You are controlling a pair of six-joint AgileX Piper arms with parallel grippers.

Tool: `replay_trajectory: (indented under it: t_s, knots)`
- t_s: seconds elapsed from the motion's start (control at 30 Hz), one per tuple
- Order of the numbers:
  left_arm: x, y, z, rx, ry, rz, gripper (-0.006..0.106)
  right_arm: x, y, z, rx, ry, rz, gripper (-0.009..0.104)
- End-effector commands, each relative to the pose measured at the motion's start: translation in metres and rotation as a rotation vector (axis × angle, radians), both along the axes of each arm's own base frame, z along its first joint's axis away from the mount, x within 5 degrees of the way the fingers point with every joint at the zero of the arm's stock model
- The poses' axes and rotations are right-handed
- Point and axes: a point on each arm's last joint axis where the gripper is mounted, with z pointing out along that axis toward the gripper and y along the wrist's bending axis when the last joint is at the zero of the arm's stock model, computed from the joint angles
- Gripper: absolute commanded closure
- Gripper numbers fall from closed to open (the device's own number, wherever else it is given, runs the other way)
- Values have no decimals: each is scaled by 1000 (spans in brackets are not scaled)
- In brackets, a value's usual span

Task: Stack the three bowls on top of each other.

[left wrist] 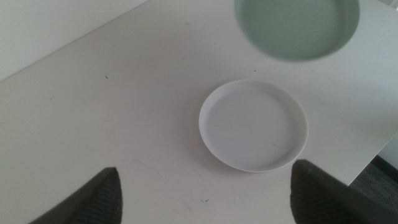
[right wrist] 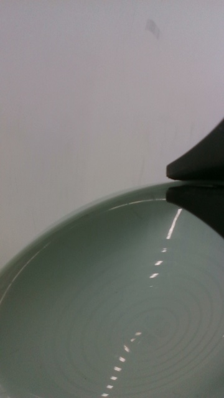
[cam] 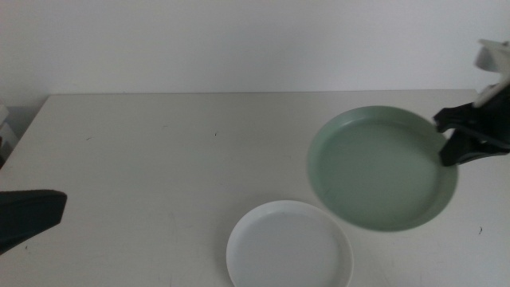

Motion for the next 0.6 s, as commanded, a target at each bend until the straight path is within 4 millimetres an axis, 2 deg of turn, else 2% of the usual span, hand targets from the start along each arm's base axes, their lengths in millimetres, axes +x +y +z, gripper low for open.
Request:
replay_trajectory:
  t_s: [0.0,0.27,0.57]
  knots:
    - [1,-1,13,-61,-62,-1,8,-5,23,18,30,-59,48,96]
    - [1,-1,13,-61,-62,-1,8,-2,87,-5,56,-25,196,96]
    - [1,-1,13,-61,-61,0,8,9,129,-38,77,-7,257,96]
